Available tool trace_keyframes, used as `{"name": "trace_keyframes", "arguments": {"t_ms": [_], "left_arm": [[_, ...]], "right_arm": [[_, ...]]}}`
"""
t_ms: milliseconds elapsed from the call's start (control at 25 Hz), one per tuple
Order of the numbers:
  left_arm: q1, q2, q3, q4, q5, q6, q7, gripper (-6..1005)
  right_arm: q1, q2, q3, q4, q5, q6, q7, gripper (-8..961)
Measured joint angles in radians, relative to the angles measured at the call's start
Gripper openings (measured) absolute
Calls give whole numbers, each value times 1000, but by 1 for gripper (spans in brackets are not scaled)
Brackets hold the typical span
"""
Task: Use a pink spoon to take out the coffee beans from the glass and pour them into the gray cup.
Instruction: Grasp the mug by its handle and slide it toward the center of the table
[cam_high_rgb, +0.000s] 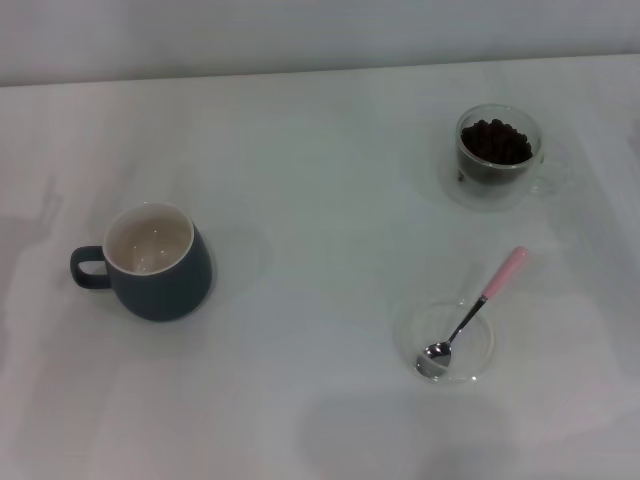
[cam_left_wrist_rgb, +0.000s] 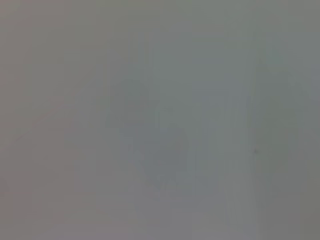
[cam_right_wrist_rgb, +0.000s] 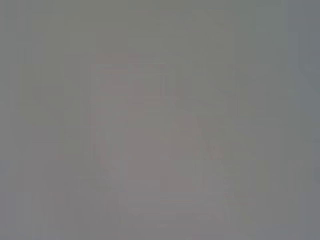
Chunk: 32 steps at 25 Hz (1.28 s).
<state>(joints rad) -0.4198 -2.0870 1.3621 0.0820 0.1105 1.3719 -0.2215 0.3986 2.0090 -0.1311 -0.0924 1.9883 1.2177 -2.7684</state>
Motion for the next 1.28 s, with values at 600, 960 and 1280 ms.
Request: {"name": "trace_keyframes", "arguments": {"t_ms": [600, 960, 1280], "left_arm": [[1, -3, 4, -1, -26, 8, -4, 740], [90, 2, 7, -3, 43, 61, -131, 741], [193, -1, 8, -16, 154, 96, -172, 741]], "right_arm": [[7, -3, -3, -18, 0, -13, 10, 870], [16, -1, 0, -14, 0, -14, 23, 871], [19, -3, 1, -46, 13, -54, 19, 871]]}}
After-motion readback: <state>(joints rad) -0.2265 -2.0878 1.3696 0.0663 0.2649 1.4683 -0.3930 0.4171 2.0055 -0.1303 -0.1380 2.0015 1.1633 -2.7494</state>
